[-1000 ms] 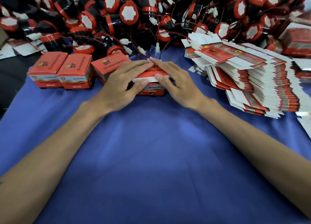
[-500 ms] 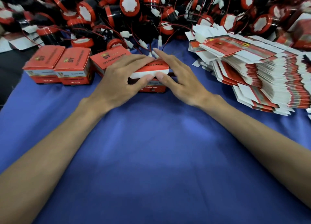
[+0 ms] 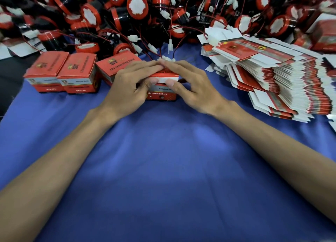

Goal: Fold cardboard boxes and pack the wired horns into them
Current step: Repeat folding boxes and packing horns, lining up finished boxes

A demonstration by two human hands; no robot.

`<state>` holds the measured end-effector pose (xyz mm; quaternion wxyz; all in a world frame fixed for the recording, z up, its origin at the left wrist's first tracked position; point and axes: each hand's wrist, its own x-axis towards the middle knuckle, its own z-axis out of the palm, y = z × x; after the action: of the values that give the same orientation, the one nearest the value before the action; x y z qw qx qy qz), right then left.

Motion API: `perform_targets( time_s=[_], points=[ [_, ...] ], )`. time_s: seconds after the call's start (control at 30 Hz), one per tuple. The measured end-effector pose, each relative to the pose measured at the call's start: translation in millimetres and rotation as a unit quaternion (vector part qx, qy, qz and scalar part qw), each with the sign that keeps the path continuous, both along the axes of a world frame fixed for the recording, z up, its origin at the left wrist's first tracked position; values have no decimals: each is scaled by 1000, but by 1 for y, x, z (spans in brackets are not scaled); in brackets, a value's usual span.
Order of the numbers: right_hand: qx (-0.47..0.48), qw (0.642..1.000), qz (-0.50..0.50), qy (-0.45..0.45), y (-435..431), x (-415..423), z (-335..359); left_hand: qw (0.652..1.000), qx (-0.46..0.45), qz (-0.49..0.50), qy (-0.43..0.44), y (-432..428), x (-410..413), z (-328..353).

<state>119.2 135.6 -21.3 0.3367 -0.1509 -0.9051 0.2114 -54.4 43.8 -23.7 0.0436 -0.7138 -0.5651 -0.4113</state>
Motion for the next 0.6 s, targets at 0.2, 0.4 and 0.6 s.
perform_targets(
  time_s=[0.2,0.4,0.6],
  points=[
    [7,1000,7,5,1,1,-2,1000,-13,-5,12,-2,-1,2],
    [-33,999,2,8,3,4,-1,992,-65,-19,110,-1,-4,0],
    [27,999,1,21,2,5,-5,993,4,-25,119,1,-2,2]
  ],
)
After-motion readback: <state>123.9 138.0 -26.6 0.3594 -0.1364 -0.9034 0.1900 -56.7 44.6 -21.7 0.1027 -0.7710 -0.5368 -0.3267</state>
